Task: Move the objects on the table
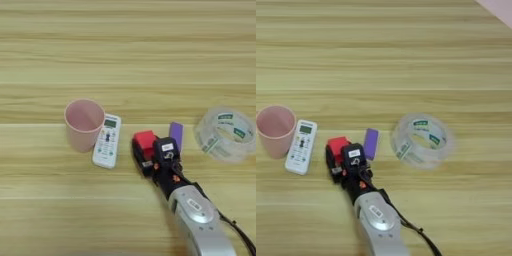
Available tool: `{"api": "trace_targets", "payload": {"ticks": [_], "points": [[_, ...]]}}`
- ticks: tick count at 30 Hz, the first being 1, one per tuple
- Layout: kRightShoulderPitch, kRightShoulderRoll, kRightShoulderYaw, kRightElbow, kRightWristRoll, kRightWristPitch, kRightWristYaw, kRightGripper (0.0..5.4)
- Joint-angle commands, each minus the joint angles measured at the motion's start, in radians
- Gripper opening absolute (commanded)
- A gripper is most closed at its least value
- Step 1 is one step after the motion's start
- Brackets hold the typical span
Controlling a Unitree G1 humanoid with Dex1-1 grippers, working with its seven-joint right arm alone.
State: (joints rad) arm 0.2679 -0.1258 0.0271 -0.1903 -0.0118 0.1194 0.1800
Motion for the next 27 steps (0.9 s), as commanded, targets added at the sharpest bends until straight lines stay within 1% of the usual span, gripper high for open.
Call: {"api": "trace_targets", "payload": {"ticks": [1, 9, 18, 27], "points": [[-0.063, -0.010, -0.044, 0.012, 0.006, -0.008, -0.028, 2.37], [-0.085, -0.011, -0.078, 0.048, -0.010, 0.004, -0.066, 2.37], [-0.062, -0.010, -0.117, 0.033, -0.008, 0.052, -0.108, 2.37], [-0.063, -0.016, -0.156, 0.039, -0.017, 0.090, -0.145, 2.37]]}}
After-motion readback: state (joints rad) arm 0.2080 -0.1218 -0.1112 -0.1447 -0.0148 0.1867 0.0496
